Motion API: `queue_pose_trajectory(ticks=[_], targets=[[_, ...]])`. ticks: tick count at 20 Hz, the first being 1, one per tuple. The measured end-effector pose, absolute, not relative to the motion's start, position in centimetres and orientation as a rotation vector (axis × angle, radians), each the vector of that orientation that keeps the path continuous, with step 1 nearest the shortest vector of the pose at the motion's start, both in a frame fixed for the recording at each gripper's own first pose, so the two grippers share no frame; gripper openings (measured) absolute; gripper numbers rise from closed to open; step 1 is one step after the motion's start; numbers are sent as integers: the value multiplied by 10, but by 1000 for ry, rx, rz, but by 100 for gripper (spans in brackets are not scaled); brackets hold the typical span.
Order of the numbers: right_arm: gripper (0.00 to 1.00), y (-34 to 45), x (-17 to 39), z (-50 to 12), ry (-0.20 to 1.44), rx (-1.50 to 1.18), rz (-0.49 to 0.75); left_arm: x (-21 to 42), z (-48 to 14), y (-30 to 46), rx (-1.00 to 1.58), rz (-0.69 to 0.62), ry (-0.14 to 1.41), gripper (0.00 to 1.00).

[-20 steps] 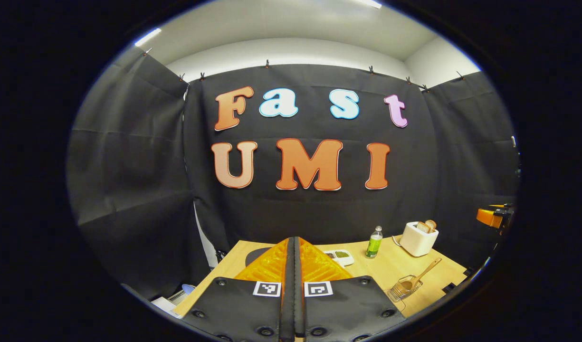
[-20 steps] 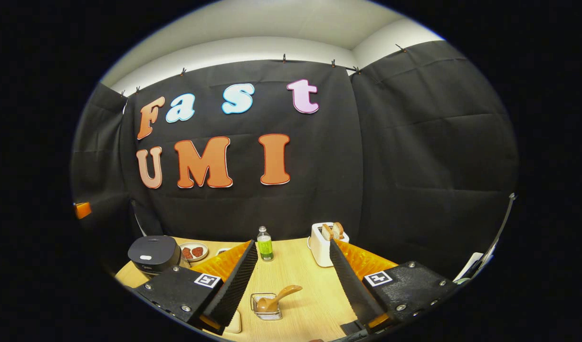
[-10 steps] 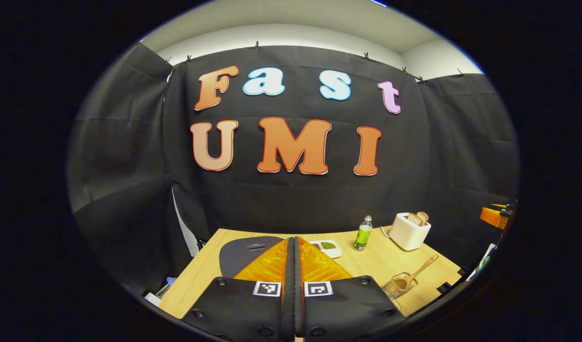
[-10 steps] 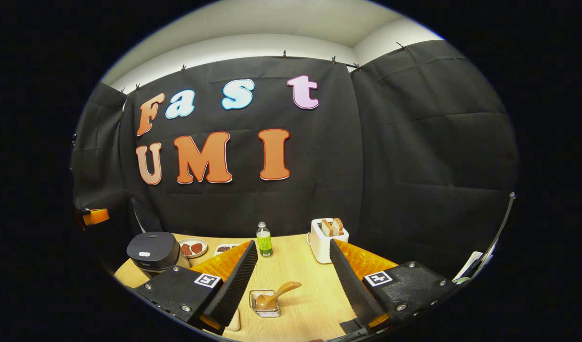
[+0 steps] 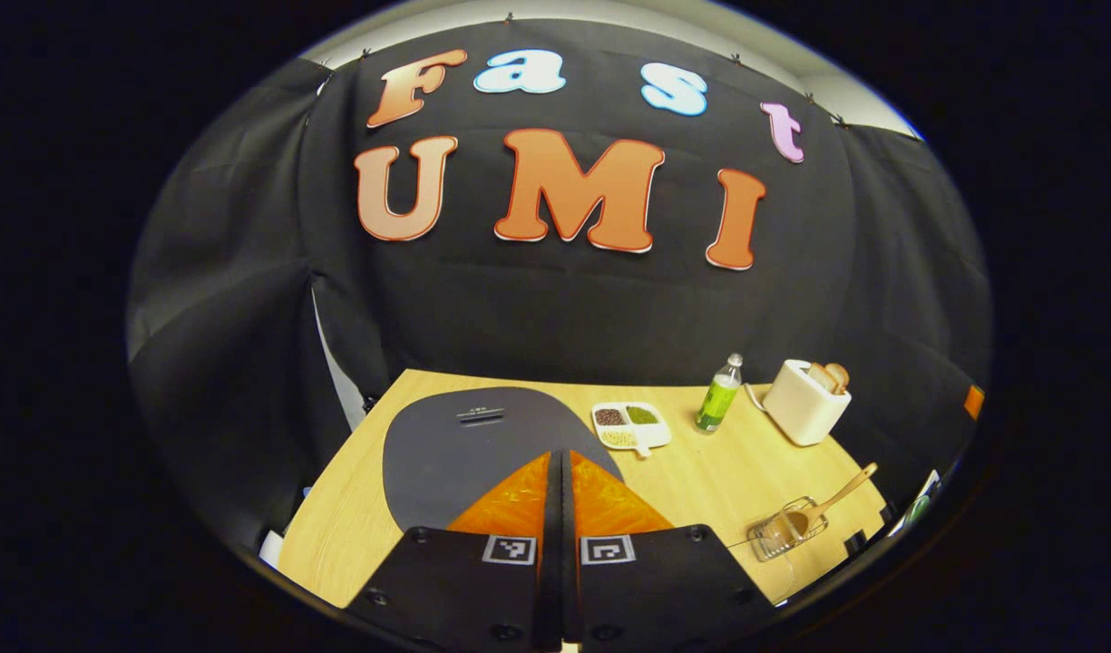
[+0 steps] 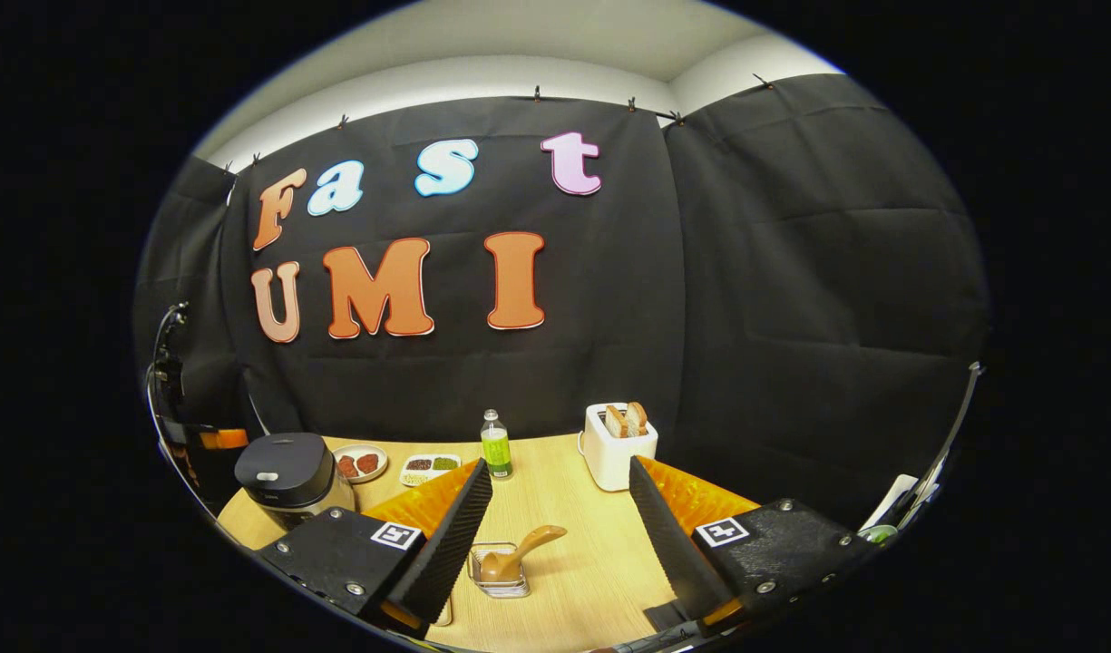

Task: Close the left gripper, press the button to open the rice cooker; take a wooden spoon from the chopstick holder with the right hand, scoop a spoonful of rice and pour it into the rice cooker, then put the wooden spoon back into the chopstick holder.

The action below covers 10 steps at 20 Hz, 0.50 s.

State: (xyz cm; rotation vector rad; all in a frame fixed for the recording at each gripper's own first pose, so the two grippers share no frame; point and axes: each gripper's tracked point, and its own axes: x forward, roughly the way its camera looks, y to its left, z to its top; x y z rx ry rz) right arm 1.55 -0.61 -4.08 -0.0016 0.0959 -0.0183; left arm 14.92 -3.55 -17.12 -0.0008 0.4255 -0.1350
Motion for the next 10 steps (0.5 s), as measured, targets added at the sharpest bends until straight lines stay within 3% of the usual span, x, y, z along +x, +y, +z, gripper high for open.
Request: queue_pose_trajectory(ticks=[5,10], targets=[[94,-7,18,-46,108,3,-25,157,-223,-29,-28,-121,545,2],[94,-12,18,-52,128,3,-36,163,-234,-24,-34,-112,572,5]])
